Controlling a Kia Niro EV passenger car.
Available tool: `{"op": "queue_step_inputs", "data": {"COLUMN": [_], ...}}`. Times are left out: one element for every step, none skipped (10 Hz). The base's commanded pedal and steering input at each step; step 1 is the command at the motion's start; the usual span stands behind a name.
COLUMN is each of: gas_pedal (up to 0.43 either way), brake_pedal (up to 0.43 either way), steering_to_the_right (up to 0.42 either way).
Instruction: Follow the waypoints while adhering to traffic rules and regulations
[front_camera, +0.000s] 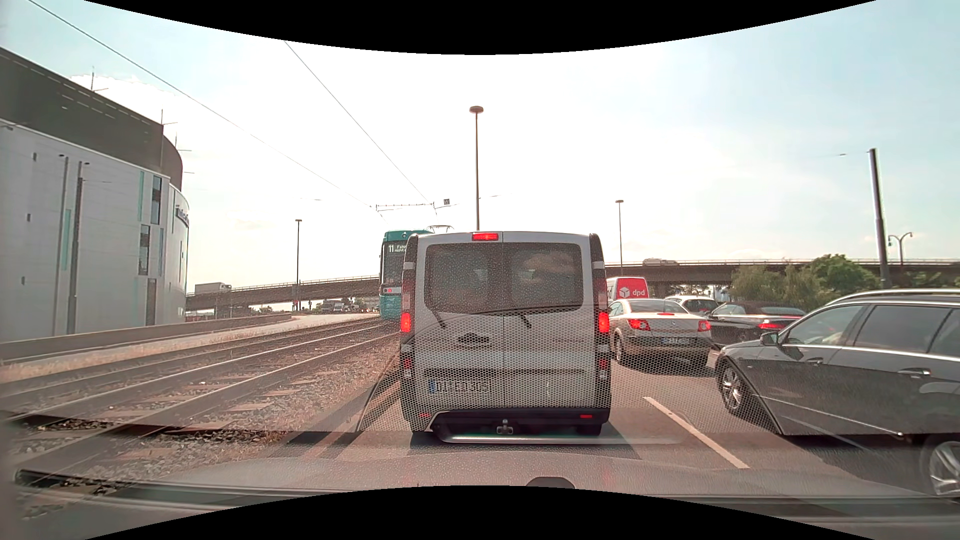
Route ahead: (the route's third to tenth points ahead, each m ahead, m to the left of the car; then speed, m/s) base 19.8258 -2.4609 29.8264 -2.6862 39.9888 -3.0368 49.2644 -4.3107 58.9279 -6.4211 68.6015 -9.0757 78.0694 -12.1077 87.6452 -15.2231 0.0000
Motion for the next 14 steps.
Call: {"op": "queue_step_inputs", "data": {"gas_pedal": [0.0, 0.0, 0.0, 0.0, 0.0, 0.0, 0.0, 0.0, 0.0, 0.0, 0.0, 0.0, 0.0, 0.0], "brake_pedal": [0.25, 0.244, 0.25, 0.25, 0.244, 0.25, 0.25, 0.244, 0.244, 0.25, 0.244, 0.25, 0.25, 0.244], "steering_to_the_right": [-0.003, -0.003, -0.003, -0.003, -0.003, -0.003, -0.003, -0.003, -0.003, -0.003, -0.003, -0.003, -0.003, -0.003]}}
